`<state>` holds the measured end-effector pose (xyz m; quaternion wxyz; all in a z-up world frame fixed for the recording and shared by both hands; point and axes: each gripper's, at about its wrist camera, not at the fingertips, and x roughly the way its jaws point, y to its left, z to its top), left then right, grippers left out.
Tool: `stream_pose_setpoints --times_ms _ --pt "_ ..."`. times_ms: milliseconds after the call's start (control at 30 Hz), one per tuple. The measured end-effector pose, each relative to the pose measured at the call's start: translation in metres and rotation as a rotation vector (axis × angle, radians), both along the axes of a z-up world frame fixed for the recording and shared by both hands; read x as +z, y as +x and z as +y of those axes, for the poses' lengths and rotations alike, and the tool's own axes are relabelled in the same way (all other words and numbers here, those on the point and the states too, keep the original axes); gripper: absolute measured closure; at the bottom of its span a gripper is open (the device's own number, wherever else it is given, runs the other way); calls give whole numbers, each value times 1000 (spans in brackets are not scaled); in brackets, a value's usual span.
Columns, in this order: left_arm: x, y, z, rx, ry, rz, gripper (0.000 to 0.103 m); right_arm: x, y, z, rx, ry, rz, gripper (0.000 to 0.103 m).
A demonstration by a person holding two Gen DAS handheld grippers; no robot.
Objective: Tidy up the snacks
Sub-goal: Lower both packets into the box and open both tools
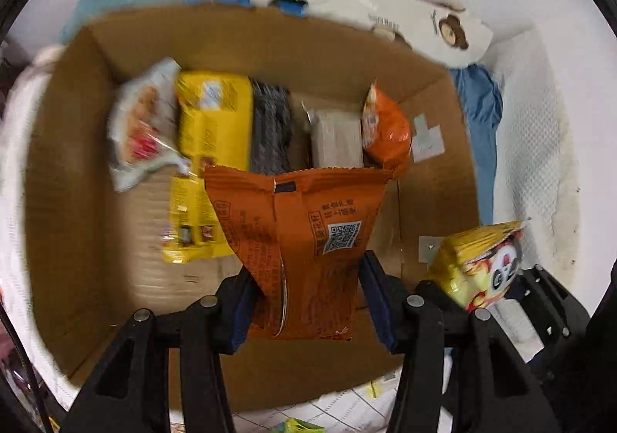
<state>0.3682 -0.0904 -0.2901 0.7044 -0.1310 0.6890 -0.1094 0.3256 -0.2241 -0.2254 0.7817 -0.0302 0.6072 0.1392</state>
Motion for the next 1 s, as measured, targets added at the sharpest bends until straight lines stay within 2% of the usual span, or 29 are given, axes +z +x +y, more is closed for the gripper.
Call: stream_pose_setpoints --times_ms 133,233,267,333,367,400,433,467,733,900,1000 --pt "-21 1 -6 -12 -14 57 54 -24 8 2 21 -1 82 50" --pt "-31 1 -8 -12 -19 96 54 -34 8 6 38 -5 112 48" --pt "-34 1 -8 -14 -30 116 54 -37 8 7 46 -15 124 44" --pt "-37 0 -8 -17 -34 131 50 -42 10 8 37 -16 144 26" --pt "-34 0 -6 -11 -29 123 45 -44 9 10 39 -24 148 14" --pt "-32 1 -4 -4 -31 115 27 -45 9 10 34 -32 150 5" --pt "-29 1 -2 3 -32 105 15 -45 9 10 28 -31 152 4" --pt "-24 1 1 9 -27 89 13 -45 9 9 17 -31 152 4" --pt "14 -13 23 32 71 -41 12 -32 7 2 -57 -15 119 4" --pt "42 -27 33 47 161 -155 12 -20 -5 0 -82 -22 57 4" --pt "54 -36 35 60 188 -205 12 -11 -14 0 -89 -15 22 4"
